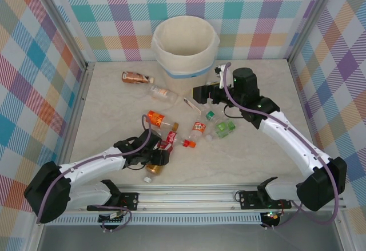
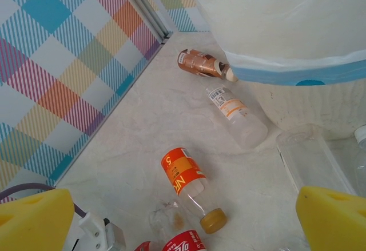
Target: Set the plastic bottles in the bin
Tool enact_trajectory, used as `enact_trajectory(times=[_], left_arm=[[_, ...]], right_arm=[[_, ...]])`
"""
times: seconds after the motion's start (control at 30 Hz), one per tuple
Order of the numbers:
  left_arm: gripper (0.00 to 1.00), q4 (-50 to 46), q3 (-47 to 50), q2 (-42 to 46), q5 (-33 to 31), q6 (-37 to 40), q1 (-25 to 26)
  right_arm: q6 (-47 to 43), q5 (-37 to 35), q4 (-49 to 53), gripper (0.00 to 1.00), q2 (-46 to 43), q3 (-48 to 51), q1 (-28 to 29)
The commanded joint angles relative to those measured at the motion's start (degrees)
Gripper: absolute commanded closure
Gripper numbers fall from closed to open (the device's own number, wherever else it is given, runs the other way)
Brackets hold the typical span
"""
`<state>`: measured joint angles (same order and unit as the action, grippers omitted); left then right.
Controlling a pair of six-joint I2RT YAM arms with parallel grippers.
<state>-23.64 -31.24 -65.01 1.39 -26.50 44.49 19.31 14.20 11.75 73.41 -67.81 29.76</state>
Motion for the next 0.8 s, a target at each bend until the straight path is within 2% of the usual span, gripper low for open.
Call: enact_trajectory(times=[0.0,0.27,0.43,0.63,0.77], left_arm=[[0.48,0.5,0.6,2.7,1.8,0.3,0.8],[0.50,2.6,1.4,10.5,3.6,1.2,0.8],[0.50,9.6,3.6,16.3,6.6,2.4,0.8],[0.50,18.4,0.6,15.3,1.2,3.9,0.3],[0.50,24.8,-2.8,12.5,0.2,5.2,-2.0]], right_arm=[[0.9,0.6,-3.1,0.00,0.1,0.7,0.3],[1.5,0.2,-5.3,0.00,-0.4,2.2,0.3],[2.4,-3.0,-9.5,0.00,-1.5,5.6,0.3],[5.4,-5.6,-13.2,0.00,-1.5,9.4,0.3],[6.3,-6.1,-13.2,0.00,-1.3,9.8,0.3]])
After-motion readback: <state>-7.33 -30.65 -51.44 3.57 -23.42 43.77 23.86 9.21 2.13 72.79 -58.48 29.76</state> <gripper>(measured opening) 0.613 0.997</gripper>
